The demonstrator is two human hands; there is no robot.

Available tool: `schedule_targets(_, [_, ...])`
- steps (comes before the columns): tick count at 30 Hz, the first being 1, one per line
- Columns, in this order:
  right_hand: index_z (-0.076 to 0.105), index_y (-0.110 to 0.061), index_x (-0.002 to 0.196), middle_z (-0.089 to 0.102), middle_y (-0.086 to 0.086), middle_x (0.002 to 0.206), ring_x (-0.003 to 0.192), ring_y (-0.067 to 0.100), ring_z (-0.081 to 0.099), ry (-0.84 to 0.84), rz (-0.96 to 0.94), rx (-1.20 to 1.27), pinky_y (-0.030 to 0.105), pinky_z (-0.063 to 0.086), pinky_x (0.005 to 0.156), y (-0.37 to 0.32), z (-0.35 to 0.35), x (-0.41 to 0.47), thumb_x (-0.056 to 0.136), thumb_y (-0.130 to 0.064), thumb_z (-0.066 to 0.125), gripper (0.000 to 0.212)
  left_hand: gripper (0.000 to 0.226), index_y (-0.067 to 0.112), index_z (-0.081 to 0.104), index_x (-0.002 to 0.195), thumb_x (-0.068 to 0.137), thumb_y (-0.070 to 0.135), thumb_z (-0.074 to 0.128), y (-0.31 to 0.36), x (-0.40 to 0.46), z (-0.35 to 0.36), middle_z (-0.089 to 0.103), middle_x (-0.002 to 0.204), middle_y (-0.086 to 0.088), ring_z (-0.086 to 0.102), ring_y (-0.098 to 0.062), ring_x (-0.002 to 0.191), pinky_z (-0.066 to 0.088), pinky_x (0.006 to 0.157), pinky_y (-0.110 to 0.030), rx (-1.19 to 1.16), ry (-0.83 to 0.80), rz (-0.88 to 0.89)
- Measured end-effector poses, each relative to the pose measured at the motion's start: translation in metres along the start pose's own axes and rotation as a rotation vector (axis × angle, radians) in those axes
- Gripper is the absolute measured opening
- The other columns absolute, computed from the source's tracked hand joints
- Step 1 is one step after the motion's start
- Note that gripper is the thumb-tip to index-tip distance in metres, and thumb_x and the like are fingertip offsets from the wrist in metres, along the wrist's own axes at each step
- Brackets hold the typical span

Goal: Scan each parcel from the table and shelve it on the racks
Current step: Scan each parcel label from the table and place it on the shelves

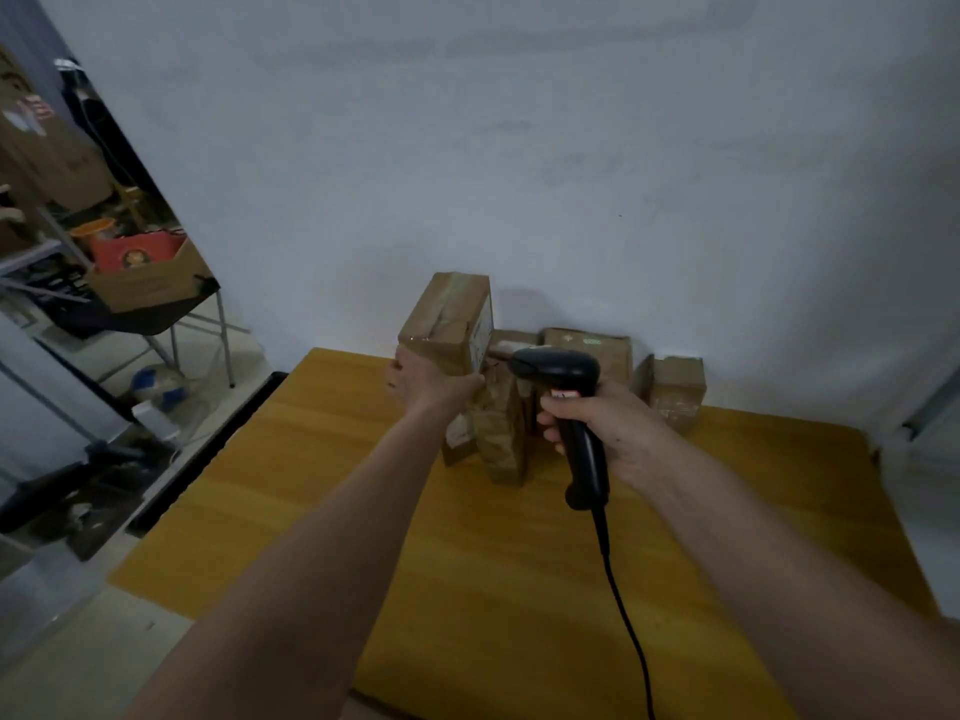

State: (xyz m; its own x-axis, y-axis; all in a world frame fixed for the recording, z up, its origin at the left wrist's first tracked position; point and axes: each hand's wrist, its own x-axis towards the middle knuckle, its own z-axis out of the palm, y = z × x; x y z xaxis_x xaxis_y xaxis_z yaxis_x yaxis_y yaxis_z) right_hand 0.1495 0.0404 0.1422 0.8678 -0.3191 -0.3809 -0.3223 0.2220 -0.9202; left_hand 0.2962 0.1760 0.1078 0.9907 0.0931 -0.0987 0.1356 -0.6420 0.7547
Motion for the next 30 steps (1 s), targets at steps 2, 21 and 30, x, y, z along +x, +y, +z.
schedule_targets(2, [0.068,-0.013,0.097,0.075,0.006,0.090,0.087,0.021,0.069,0.029,0.003,-0.009,0.034,0.054,0.081,0.003,0.006,0.006,0.085,-0.011,0.070,0.013,0.126,0.012,0.004,0.152,0.062,0.036,0.089,0.001,0.020,0.004,0.017,0.154,-0.017,0.014,-0.035,0.144,0.023,0.116,-0.046,-0.028,-0.016,-0.026])
schedule_targets(21, [0.070,-0.014,0.095,0.076,0.001,0.078,0.077,0.017,0.070,0.198,-0.038,0.094,0.031,0.051,0.071,0.019,0.004,0.007,0.082,-0.009,0.072,0.014,0.091,0.023,0.034,0.126,0.056,0.026,0.093,0.003,0.046,0.006,0.051,0.117,0.002,0.055,-0.019,0.110,0.057,0.062,-0.021,-0.608,-0.048,0.036])
schedule_targets(30, [0.070,-0.014,0.094,0.074,0.000,0.077,0.080,0.017,0.067,0.231,-0.192,0.100,0.032,0.054,0.077,-0.002,-0.039,-0.031,0.082,-0.011,0.072,0.013,0.083,0.016,0.050,0.136,0.066,0.044,0.084,0.038,-0.001,-0.027,0.068,0.112,-0.003,0.070,-0.019,0.091,0.060,0.069,-0.032,-0.346,-0.500,0.222])
